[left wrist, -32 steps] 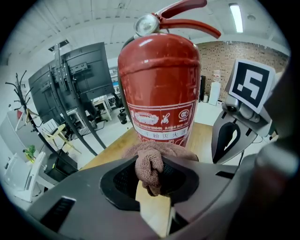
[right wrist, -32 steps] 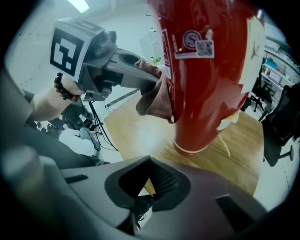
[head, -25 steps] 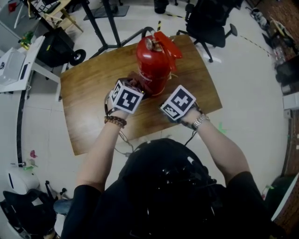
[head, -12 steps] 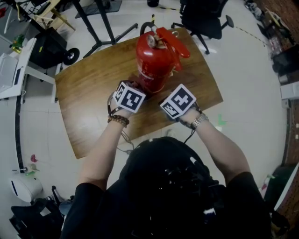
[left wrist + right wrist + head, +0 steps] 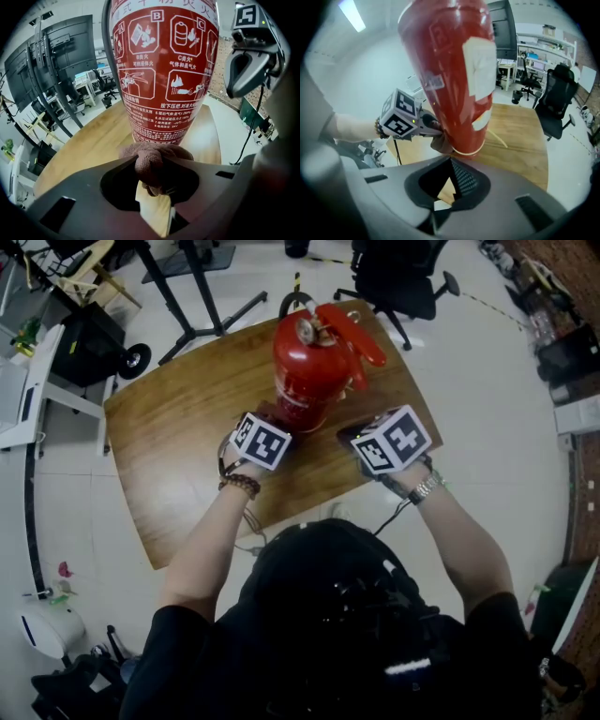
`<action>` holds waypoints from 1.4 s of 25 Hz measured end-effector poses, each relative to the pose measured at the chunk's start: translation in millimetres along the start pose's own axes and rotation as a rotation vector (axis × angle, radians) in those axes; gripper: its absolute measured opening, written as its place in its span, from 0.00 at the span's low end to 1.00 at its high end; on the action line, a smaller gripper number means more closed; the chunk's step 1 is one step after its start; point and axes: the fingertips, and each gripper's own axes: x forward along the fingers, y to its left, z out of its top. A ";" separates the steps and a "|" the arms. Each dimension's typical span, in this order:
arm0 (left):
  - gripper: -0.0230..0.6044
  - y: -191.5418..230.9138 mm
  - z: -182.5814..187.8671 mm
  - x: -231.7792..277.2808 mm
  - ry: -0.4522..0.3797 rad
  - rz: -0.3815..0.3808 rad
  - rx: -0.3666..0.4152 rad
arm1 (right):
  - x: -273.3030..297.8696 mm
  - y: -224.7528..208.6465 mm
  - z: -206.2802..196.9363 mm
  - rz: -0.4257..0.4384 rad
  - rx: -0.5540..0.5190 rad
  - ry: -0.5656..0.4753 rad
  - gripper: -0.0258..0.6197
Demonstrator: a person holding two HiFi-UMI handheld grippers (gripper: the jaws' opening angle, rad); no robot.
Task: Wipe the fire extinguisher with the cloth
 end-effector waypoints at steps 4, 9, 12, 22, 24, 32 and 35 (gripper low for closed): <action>0.19 1.2 -6.7 6.0 0.020 -0.008 -0.018 | -43.0 -21.3 25.3 -0.064 -0.008 -0.064 0.08; 0.19 -0.1 -6.3 6.1 0.020 -0.016 -0.021 | -83.4 -41.0 52.5 -0.120 -0.004 -0.127 0.09; 0.19 -1.1 -8.5 6.3 0.024 -0.019 -0.029 | -99.3 -48.2 65.9 -0.151 0.007 -0.187 0.09; 0.19 -3.6 -9.2 5.8 0.029 -0.022 -0.054 | -150.1 -57.4 126.6 -0.134 0.026 -0.486 0.18; 0.19 -3.5 -8.7 7.5 0.032 -0.021 -0.057 | -156.2 -54.3 133.7 -0.111 0.030 -0.516 0.18; 0.19 -2.8 -9.0 5.7 0.036 -0.010 -0.064 | -167.0 -22.4 159.6 -0.012 -0.006 -0.556 0.18; 0.19 -1.8 -8.1 2.9 0.032 -0.004 -0.066 | -160.1 -17.4 158.4 -0.028 -0.050 -0.508 0.17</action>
